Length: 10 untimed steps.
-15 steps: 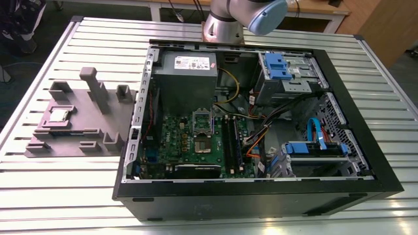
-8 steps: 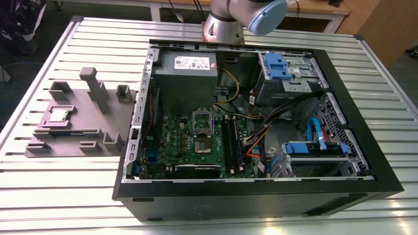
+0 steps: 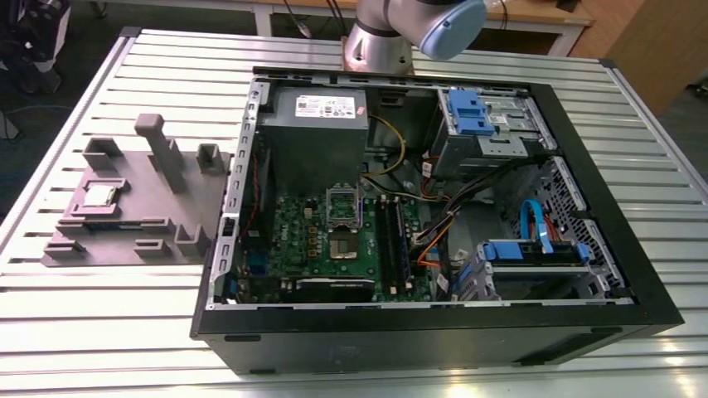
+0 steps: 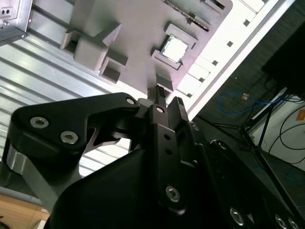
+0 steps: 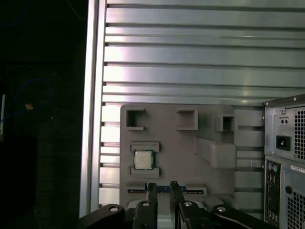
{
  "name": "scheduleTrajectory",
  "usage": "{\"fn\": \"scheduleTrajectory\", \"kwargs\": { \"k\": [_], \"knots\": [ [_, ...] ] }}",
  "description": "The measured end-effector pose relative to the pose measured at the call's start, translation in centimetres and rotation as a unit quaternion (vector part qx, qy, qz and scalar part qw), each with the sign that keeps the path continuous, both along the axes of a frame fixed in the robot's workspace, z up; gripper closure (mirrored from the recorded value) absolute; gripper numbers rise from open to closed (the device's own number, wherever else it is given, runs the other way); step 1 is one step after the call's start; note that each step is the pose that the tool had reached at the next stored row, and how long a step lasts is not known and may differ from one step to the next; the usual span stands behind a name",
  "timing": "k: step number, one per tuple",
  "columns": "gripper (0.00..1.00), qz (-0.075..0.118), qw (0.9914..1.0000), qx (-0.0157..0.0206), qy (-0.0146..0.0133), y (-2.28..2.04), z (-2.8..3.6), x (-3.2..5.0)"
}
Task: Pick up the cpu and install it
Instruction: 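Pick up the cpu and move it towards the insertion slot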
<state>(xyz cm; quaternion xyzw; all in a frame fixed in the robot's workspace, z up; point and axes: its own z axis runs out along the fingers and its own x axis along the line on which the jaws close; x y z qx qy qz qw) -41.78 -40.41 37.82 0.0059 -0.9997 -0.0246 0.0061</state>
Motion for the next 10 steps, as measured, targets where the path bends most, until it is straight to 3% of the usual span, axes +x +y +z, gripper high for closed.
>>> {"fn": "scheduleTrajectory", "kwargs": {
  "k": [3, 7, 10],
  "knots": [
    [0.69, 0.000, 1.00000, 0.0000, 0.0010, 0.00, -0.46, -0.19],
    [0.50, 0.000, 1.00000, 0.0000, 0.0026, 0.00, -1.19, -0.61],
    [0.50, 0.000, 0.99999, -0.0001, 0.0037, 0.00, -1.72, -1.02]
  ]
}}
